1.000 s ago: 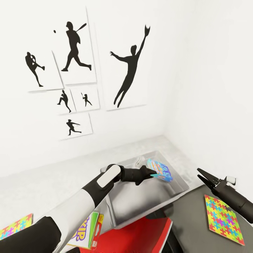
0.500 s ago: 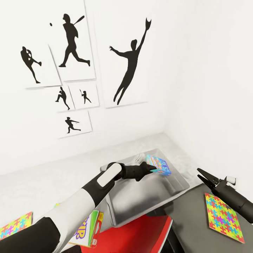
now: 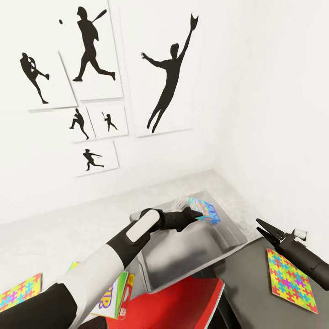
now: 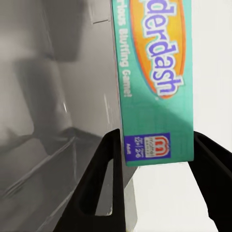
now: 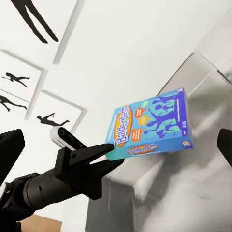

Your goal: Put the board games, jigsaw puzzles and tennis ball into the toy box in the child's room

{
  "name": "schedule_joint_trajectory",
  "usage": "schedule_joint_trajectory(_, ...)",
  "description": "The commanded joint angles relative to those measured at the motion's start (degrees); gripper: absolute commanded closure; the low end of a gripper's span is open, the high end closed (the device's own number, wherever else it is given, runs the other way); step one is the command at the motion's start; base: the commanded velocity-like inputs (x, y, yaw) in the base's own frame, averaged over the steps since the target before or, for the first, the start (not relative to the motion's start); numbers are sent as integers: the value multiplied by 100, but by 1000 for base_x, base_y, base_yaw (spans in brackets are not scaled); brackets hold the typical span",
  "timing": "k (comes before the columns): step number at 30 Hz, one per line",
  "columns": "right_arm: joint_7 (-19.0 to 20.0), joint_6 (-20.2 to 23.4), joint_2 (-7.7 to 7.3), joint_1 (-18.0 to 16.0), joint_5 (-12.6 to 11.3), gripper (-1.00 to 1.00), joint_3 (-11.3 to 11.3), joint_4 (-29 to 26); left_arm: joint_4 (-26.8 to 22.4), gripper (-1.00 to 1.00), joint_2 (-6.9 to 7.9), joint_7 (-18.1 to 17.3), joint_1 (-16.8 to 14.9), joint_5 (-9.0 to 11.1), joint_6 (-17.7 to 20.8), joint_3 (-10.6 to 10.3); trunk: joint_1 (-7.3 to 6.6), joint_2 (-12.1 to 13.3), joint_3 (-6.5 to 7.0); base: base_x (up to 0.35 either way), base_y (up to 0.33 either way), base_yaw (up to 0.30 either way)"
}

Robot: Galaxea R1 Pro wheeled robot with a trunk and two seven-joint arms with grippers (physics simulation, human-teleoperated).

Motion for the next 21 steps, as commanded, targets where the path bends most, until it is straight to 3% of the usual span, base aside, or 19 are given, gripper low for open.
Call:
schedule_joint_trajectory(1,26,24,0,-6,14,-100,-6,-1,-50,100,0,145,-5,66,-10,-3,3,-12,-21,0,0,0)
schedule_joint_trajectory(6,26,24,0,-6,14,-100,-6,-1,-153,100,0,382,-5,99,-32,-23,3,-12,-68,0,0,0)
schedule_joint_trajectory(21,26,24,0,-6,15,-100,-14,-1,-426,100,0,439,-4,129,-36,-130,3,-12,-209,0,0,0)
